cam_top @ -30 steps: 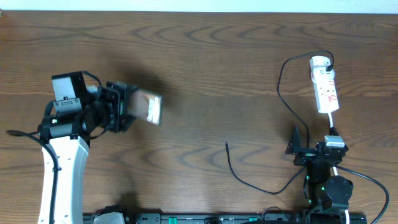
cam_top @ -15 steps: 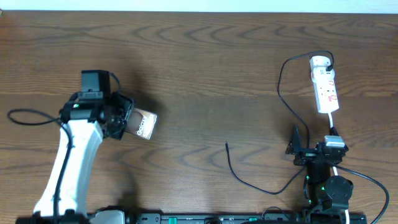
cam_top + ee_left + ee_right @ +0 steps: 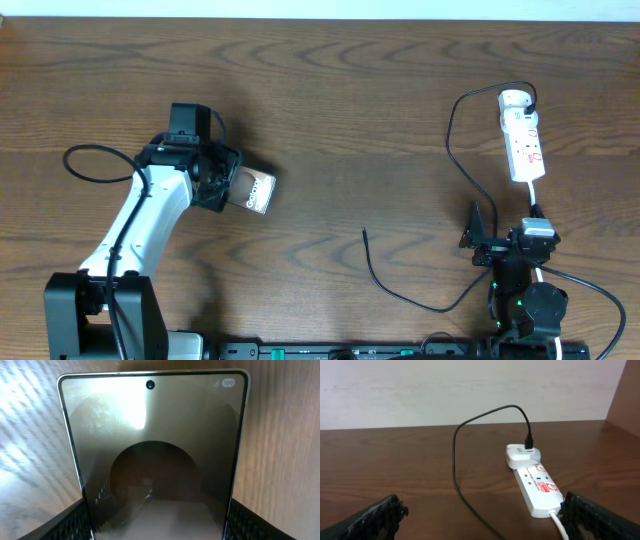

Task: Plug charger to phone and switch on socket
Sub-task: 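Lift the phone with the left gripper and raise it upright, then move the right gripper toward the phone held by the left gripper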

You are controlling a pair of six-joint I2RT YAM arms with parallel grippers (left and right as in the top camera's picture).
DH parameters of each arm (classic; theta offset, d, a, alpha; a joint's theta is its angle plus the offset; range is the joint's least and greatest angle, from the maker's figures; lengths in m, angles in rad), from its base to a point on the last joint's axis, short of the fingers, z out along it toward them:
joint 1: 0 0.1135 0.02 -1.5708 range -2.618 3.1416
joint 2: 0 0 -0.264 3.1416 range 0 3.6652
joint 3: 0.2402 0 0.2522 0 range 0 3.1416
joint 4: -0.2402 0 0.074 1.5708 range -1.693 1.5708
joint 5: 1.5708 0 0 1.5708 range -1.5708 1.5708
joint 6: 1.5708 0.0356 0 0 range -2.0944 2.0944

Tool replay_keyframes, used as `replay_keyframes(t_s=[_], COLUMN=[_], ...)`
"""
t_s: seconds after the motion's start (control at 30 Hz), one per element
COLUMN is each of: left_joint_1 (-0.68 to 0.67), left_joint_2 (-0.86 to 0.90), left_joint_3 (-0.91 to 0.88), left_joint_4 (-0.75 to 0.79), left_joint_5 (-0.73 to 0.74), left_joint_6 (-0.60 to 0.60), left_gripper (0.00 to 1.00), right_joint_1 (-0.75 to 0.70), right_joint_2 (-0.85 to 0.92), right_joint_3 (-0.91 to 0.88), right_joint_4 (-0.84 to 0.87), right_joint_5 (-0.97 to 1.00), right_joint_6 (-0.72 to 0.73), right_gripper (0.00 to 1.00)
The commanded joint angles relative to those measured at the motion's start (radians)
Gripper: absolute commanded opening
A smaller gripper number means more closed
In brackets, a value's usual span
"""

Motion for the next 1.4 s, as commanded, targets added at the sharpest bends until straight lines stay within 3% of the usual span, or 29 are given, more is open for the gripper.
replay_keyframes(t_s=[0.0,0.27,0.33,0.47,0.53,0.7,0.8,0.87,1.0,1.17,1.37], left_joint_1=[-0.006,-0.006,-0.006,-0.006,-0.006,-0.006,-0.006,-0.006,-0.006,-0.006,-0.006], left_joint_2=[-0.008,-0.008,-0.008,-0.008,-0.008,-0.008,-0.008,-0.008,-0.008,-0.008,-0.008], left_joint_3=[0.032,0.032,0.032,0.032,0.032,0.032,0.032,0.032,0.032,0.032,0.032], left_joint_4=[0.003,0.004,0.004,0.043,0.049,0.049,0.048,0.048,0.048,0.048,0.029], left_joint_5=[0.014,0.014,0.019,0.052,0.056,0.068,0.075,0.093,0.097,0.118,0.118], left_joint_6=[-0.020,-0.021,-0.028,-0.034,-0.037,-0.039,-0.047,-0.061,-0.080,-0.084,-0.142], left_gripper=[0.07,0.07,0.07,0.07,0.07,0.07,0.07,0.07,0.07,0.07,0.07], right_joint_1=[0.003,0.003,0.003,0.003,0.003,0.003,0.007,0.033,0.138,0.270,0.365], right_joint_2=[-0.002,0.000,0.000,0.064,0.186,0.680,1.036,1.294,1.626,1.894,2.030], right_joint_3=[-0.001,-0.001,-0.001,0.043,0.116,0.417,0.683,0.880,1.113,1.230,1.229], right_joint_4=[0.019,0.015,0.072,0.179,0.169,0.142,0.067,0.045,0.058,0.167,0.444], right_joint_5=[0.061,0.071,0.035,-0.077,-0.152,-0.437,-0.700,-0.928,-1.129,-1.145,-1.166], right_joint_6=[-0.067,-0.060,0.039,0.050,0.088,0.133,0.202,0.269,0.383,0.577,0.761], right_gripper=[0.99,0.99,0.99,0.99,0.99,0.99,0.99,0.99,0.99,0.99,0.99])
